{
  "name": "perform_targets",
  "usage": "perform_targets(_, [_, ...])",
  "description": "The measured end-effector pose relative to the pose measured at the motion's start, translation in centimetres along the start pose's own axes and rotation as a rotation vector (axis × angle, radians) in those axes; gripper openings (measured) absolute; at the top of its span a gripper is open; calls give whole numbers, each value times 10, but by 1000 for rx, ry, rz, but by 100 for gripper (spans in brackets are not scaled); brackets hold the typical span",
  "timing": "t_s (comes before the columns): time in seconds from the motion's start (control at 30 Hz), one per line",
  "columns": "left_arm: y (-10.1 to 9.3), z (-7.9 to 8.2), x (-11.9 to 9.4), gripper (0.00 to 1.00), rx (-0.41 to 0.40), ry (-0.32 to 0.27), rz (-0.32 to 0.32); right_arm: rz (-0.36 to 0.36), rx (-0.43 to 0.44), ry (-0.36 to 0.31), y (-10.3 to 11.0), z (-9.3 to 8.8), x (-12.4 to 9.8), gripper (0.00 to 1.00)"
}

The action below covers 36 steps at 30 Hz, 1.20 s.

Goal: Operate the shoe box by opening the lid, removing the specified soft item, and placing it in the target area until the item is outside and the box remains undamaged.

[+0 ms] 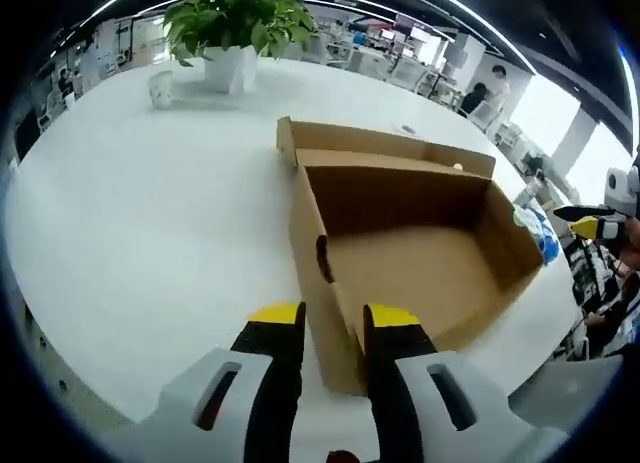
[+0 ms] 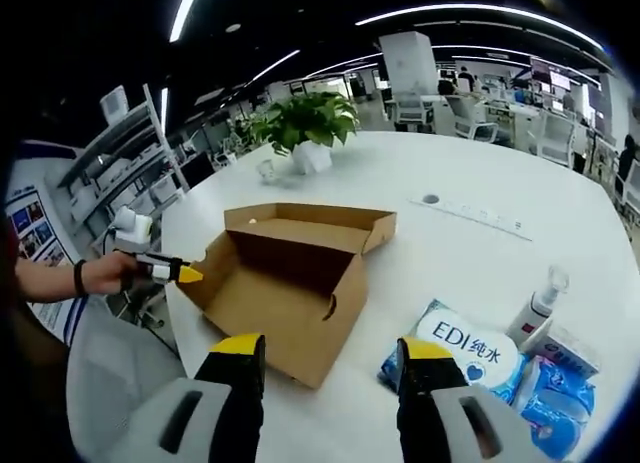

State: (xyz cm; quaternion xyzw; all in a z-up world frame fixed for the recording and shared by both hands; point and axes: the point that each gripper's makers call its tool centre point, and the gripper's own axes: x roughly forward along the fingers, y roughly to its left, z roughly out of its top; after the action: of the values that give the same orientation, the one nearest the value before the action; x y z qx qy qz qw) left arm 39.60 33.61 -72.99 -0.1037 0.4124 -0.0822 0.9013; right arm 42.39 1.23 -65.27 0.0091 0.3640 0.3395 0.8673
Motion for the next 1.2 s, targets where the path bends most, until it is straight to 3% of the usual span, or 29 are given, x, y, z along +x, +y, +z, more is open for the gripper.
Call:
perform_targets(0.37, [2,-2,0,10,-62,-14,118,-16,25,-5,-6,16,14,49])
perform_targets(0.53, [5,-1,1,8,-61,-19,180,-28,55,-18,-11,32,27,49])
perform_targets(0.77, [9,0,1,6,-69,-35,192,-55,74,-20,-22,56,49,48])
perform_targets(1.2, [14,2,7,6,-78,-45,213,-81,117,18,-41,89,109,43])
